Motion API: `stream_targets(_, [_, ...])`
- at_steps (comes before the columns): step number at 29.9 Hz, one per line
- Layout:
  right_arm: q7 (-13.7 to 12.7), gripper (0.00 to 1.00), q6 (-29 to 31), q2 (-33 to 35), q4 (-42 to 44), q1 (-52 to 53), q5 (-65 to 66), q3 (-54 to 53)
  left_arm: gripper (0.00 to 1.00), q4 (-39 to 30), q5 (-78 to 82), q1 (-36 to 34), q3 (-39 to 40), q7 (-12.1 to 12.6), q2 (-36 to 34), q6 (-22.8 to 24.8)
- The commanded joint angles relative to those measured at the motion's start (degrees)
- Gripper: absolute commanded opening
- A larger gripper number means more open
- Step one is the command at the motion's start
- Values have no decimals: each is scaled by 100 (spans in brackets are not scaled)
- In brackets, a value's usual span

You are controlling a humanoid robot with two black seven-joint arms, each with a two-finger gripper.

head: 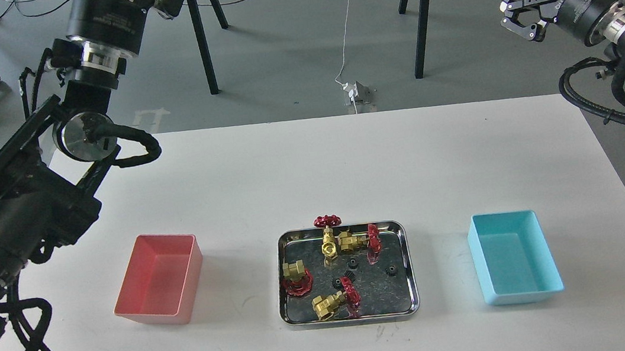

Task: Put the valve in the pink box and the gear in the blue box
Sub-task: 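Move the left gripper over the metal tray toward a brass valve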

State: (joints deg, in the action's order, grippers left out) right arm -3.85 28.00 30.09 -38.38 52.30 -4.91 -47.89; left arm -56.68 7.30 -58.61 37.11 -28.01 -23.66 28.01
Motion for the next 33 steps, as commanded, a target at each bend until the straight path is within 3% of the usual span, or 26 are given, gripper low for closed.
stream_targets(1, [7,100,0,58,6,-18,-1,-1,100,-475,253,-1377,-1965,1,-630,-1])
stream_targets(7, [-11,100,0,172,23,-132,-1,-1,100,-949,1868,-4014,-5561,1,-588,-1])
stream_targets(12, [-11,100,0,243,41,-202,-97,-10,99,-1459,3537,-4931,-7382,1,-140,-1171])
stream_targets(17, [-19,100,0,243,14,-238,-256,-1,97,-2004,5393,-4880,-8464,1,-104,-3052])
stream_targets(21, [-19,100,0,243,14,-238,-247,-10,97,-2066,5633,-4407,-9072,1,-305,-4038])
stream_targets(30, [-46,100,0,111,23,-71,-247,52,97,-2005,6327,-2956,-9011,1,-605,-4478])
stream_targets(33, [-229,100,0,-108,41,271,-238,113,97,-1909,6327,-2587,-8889,1,-535,-4672])
